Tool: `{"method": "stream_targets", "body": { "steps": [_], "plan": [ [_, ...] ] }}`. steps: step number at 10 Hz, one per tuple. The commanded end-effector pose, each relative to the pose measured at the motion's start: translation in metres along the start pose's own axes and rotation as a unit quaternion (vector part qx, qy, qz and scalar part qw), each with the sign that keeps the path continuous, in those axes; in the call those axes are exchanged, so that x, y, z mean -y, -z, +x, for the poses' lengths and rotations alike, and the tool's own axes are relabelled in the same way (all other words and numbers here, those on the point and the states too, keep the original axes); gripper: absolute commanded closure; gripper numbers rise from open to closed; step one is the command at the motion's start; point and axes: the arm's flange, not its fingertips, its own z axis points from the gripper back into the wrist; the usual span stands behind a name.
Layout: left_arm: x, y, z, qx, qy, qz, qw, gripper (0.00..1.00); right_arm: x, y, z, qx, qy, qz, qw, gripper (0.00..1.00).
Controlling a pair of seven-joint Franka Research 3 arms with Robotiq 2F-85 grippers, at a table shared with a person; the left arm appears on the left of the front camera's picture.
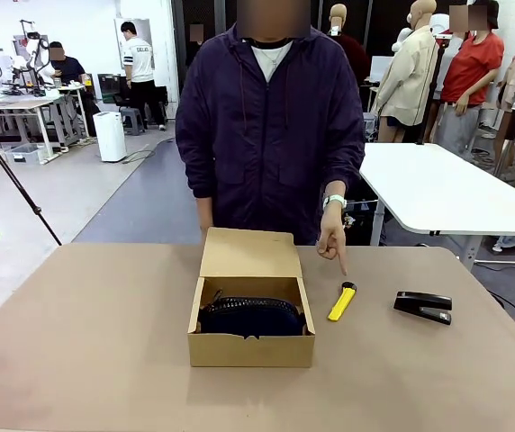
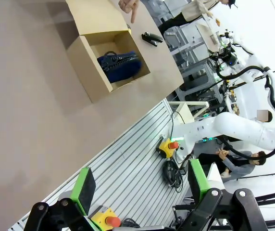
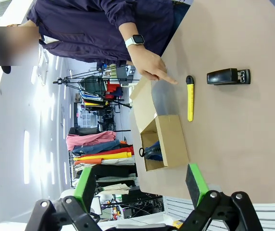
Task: Pack the items into the box.
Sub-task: Pick up the item indicated by the person and place it inside the Mailer Box.
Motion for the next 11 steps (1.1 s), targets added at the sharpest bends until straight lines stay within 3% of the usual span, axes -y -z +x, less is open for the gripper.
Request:
{"method": "stream_targets", "body": {
  "steps": [1, 3, 6, 7, 8, 9, 10, 11],
  "plan": [
    [-0.001, -0.003, -0.002, -0.002, 0.002, -0.005, 1.000, 0.00, -0.003, 0.000, 0.002, 0.004, -0.004, 0.008, 1.000, 0.00],
    [-0.001, -0.003, -0.002, -0.002, 0.002, -0.005, 1.000, 0.00, 0.000, 0.000, 0.000, 0.000, 0.000, 0.000, 1.000, 0.00],
    [-0.001, -0.003, -0.002, -0.002, 0.002, -0.005, 1.000, 0.00, -0.063, 0.080, -0.002, -0.045, -0.053, -0.184, 0.981, 0.00],
    [-0.001, -0.003, -0.002, -0.002, 0.002, -0.005, 1.000, 0.00, -0.084, 0.122, -0.015, -0.052, -0.099, -0.261, 0.959, 0.00],
    [-0.001, -0.003, -0.002, -0.002, 0.002, -0.005, 1.000, 0.00, -0.099, 0.175, -0.035, -0.075, -0.153, -0.334, 0.927, 0.00],
    [-0.001, -0.003, -0.002, -0.002, 0.002, -0.005, 1.000, 0.00, -0.102, 0.218, -0.053, -0.069, -0.194, -0.388, 0.898, 0.00],
    [-0.001, -0.003, -0.002, -0.002, 0.002, -0.005, 1.000, 0.00, -0.099, 0.254, -0.073, -0.054, -0.230, -0.438, 0.867, 0.00],
    [-0.001, -0.003, -0.002, -0.002, 0.002, -0.005, 1.000, 0.00, -0.095, 0.278, -0.091, -0.052, -0.261, -0.455, 0.850, 0.00]
  ]
}}
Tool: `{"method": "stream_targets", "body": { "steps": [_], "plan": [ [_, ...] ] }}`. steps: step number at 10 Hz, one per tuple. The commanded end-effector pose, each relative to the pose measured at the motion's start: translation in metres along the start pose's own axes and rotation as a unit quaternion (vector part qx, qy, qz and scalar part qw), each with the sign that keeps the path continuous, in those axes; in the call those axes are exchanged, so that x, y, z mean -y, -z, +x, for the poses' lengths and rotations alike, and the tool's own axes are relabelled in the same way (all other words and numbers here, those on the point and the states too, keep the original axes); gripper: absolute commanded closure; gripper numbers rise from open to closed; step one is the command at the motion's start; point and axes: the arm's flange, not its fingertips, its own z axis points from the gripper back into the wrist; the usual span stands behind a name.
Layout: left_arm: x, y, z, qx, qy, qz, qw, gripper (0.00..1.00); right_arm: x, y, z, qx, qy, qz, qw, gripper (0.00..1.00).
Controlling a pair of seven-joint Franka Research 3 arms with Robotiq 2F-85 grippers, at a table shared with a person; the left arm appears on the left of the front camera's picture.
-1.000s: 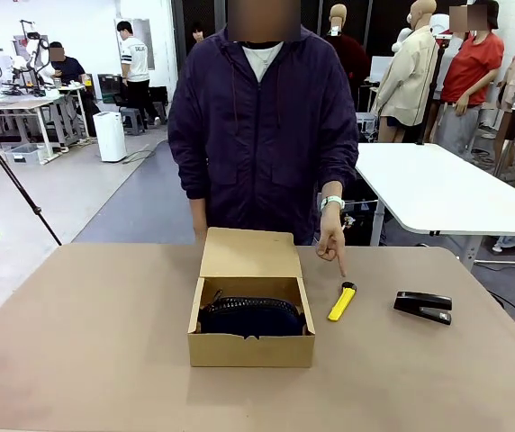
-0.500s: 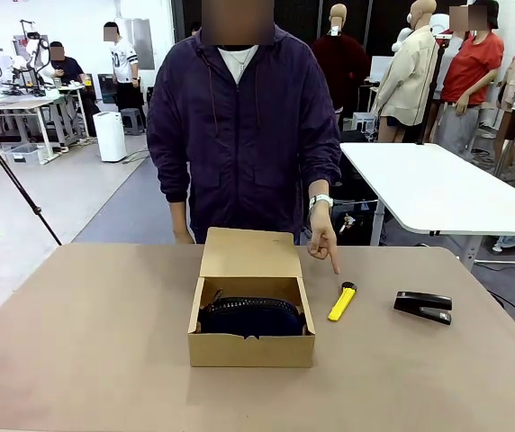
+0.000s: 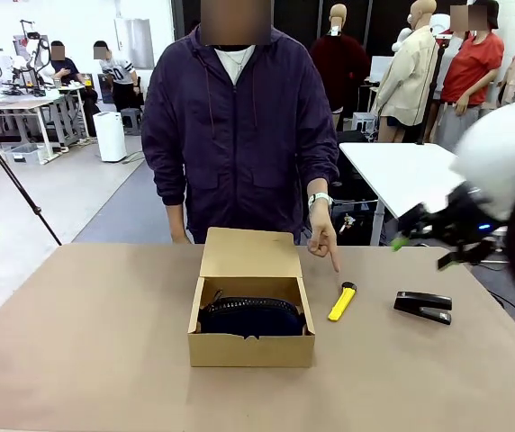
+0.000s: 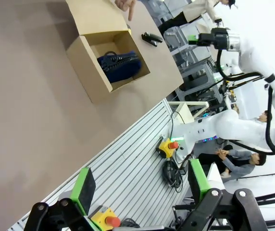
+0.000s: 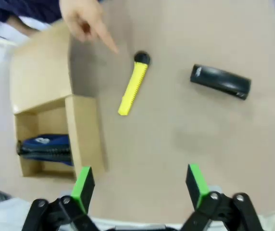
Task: Pack the items into the box.
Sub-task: Pick up the item indicated by the person and place it inside the Mailer Box.
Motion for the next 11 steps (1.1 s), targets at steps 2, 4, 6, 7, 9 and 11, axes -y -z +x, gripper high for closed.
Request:
{"method": "stream_targets", "body": {
  "steps": [2, 4, 6, 7, 9, 11],
  "plan": [
    [-0.001, -0.003, -0.002, -0.003, 0.002, -0.004, 1.000, 0.00, 0.000, 0.000, 0.000, 0.000, 0.000, 0.000, 1.000, 0.00],
    [-0.001, -0.003, -0.002, -0.003, 0.002, -0.004, 1.000, 0.00, 0.000, 0.000, 0.000, 0.000, 0.000, 0.000, 1.000, 0.00],
    [-0.001, -0.003, -0.002, -0.003, 0.002, -0.004, 1.000, 0.00, -0.003, 0.009, 0.000, 0.001, -0.008, -0.008, 1.000, 0.00],
    [-0.001, -0.003, -0.002, -0.003, 0.002, -0.004, 1.000, 0.00, -0.032, 0.033, 0.009, -0.006, -0.058, -0.045, 0.997, 0.00],
    [-0.001, -0.003, -0.002, -0.003, 0.002, -0.004, 1.000, 0.00, -0.082, 0.087, 0.025, -0.049, -0.145, -0.089, 0.984, 0.00],
    [-0.001, -0.003, -0.002, -0.003, 0.002, -0.004, 1.000, 0.00, -0.117, 0.143, 0.022, -0.055, -0.212, -0.142, 0.965, 0.00]
  ]
}}
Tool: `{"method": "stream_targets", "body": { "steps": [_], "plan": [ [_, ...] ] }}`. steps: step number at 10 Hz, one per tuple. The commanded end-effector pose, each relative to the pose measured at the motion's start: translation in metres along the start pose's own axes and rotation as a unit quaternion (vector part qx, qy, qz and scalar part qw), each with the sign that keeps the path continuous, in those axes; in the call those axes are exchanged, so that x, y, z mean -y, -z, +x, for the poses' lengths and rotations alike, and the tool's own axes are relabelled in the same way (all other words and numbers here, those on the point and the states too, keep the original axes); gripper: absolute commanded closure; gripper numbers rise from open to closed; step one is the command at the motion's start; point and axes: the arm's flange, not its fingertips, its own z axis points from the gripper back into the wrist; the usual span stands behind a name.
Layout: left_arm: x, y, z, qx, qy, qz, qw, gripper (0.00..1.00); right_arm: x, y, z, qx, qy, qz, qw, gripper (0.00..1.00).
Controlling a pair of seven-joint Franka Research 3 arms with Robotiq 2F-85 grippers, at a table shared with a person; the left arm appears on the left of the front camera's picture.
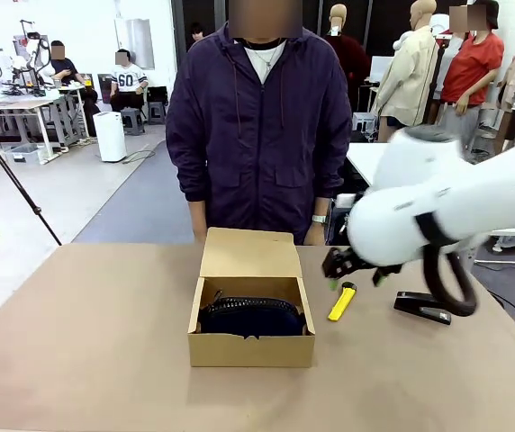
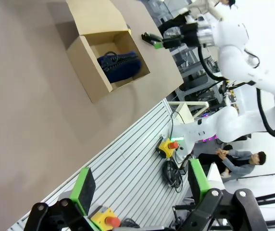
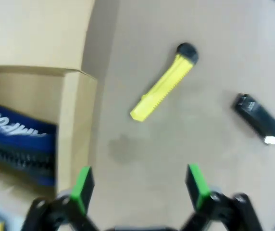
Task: Pack the items into the box.
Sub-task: Pick up the item indicated by the person and place it inside the Mailer Box.
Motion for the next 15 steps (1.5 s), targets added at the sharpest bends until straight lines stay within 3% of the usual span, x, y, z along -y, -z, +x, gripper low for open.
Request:
{"method": "stream_targets", "body": {
  "steps": [1, 3, 4, 5, 8, 10, 12, 14, 15],
  "plan": [
    [-0.001, -0.002, -0.002, -0.003, 0.002, -0.004, 1.000, 0.00, -0.021, 0.033, 0.033, 0.013, -0.026, -0.054, 0.998, 0.00],
    [-0.001, -0.002, -0.002, -0.003, 0.002, -0.004, 1.000, 0.00, -0.020, 0.038, 0.029, 0.041, 0.022, -0.070, 0.996, 0.00],
    [-0.001, -0.002, -0.002, -0.003, 0.002, -0.004, 1.000, 0.00, -0.014, 0.030, 0.023, 0.030, 0.045, -0.077, 0.996, 0.00],
    [-0.001, -0.002, -0.002, -0.003, 0.002, -0.004, 1.000, 0.00, -0.014, 0.041, 0.026, 0.013, -0.020, -0.052, 0.998, 0.00],
    [-0.001, -0.002, -0.002, -0.003, 0.002, -0.004, 1.000, 0.00, -0.009, 0.039, 0.027, 0.017, 0.000, -0.058, 0.998, 0.00],
    [-0.001, -0.002, -0.002, -0.003, 0.002, -0.004, 1.000, 0.00, 0.002, 0.070, 0.037, -0.060, 0.191, -0.113, 0.973, 0.00],
    [-0.001, -0.002, -0.002, -0.003, 0.002, -0.004, 1.000, 0.00, 0.013, 0.087, 0.050, -0.053, 0.379, -0.136, 0.914, 0.00],
    [-0.001, -0.002, -0.002, -0.003, 0.002, -0.004, 1.000, 0.00, 0.020, 0.090, 0.059, 0.014, 0.414, -0.059, 0.908, 0.00],
    [-0.001, -0.002, -0.002, -0.003, 0.002, -0.004, 1.000, 0.00, 0.021, 0.092, 0.062, 0.018, 0.401, -0.028, 0.915, 0.00]
  ]
}}
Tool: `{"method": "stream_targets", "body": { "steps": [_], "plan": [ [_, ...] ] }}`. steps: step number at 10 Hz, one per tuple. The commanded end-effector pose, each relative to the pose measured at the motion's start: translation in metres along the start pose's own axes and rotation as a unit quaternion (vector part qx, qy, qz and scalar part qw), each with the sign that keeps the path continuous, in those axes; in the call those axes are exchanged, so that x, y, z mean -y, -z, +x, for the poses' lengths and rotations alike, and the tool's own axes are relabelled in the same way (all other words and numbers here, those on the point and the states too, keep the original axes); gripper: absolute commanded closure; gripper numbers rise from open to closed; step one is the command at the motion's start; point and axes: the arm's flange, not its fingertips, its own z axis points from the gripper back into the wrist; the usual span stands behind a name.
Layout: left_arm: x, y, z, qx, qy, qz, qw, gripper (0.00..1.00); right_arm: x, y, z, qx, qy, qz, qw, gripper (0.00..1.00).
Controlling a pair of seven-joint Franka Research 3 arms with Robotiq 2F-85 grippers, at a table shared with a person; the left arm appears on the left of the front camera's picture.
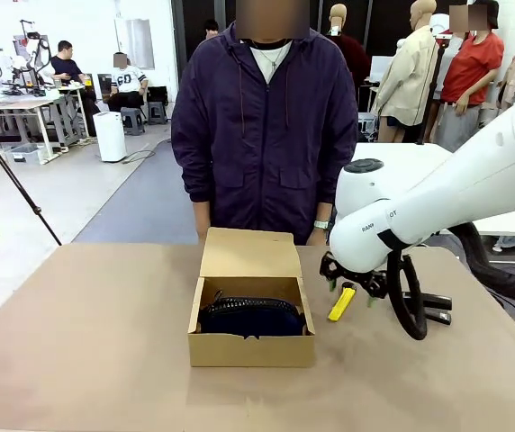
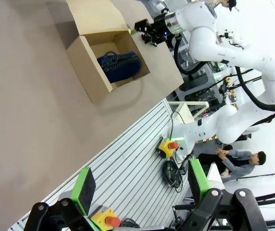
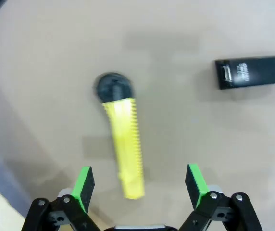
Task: Pack the items into the box.
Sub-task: Pick up the item indicated by the person and place it inside the Mailer Box.
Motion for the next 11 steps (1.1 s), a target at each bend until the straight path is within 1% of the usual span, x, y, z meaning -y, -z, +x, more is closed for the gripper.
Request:
{"method": "stream_targets", "body": {
  "steps": [1, 2, 3, 4, 5, 6, 7, 8, 9, 11],
  "plan": [
    [-0.001, -0.002, -0.002, -0.003, 0.003, -0.004, 1.000, 0.00, -0.007, 0.007, -0.005, 0.020, -0.027, 0.039, 0.999, 0.00],
    [-0.001, -0.002, -0.002, -0.003, 0.003, -0.004, 1.000, 0.00, 0.000, 0.000, 0.000, 0.000, 0.000, 0.000, 1.000, 0.00],
    [-0.001, -0.002, -0.002, -0.003, 0.003, -0.004, 1.000, 0.00, 0.000, 0.000, 0.000, 0.000, 0.000, 0.000, 1.000, 0.00],
    [-0.001, -0.002, -0.002, -0.003, 0.003, -0.004, 1.000, 0.00, -0.007, 0.000, -0.001, 0.008, -0.002, 0.026, 1.000, 0.00],
    [-0.001, -0.002, -0.002, -0.003, 0.003, -0.004, 1.000, 0.00, -0.006, 0.005, 0.001, 0.002, -0.059, 0.003, 0.998, 0.00],
    [-0.001, -0.002, -0.002, -0.003, 0.003, -0.004, 1.000, 0.00, -0.009, 0.011, 0.000, 0.010, -0.084, -0.021, 0.996, 0.00],
    [-0.001, -0.002, -0.002, -0.003, 0.003, -0.004, 1.000, 0.00, -0.017, 0.018, 0.001, 0.000, -0.104, -0.019, 0.994, 0.00],
    [-0.001, -0.002, -0.002, -0.003, 0.003, -0.004, 1.000, 0.00, -0.021, 0.022, 0.006, -0.016, -0.118, -0.021, 0.993, 0.00],
    [-0.001, -0.002, -0.002, -0.003, 0.003, -0.004, 1.000, 0.00, -0.023, 0.022, 0.012, -0.021, -0.120, -0.029, 0.992, 0.00],
    [-0.001, -0.002, -0.002, -0.003, 0.003, -0.004, 1.000, 0.00, -0.031, 0.030, 0.020, -0.045, -0.109, -0.042, 0.992, 0.00]
  ]
}}
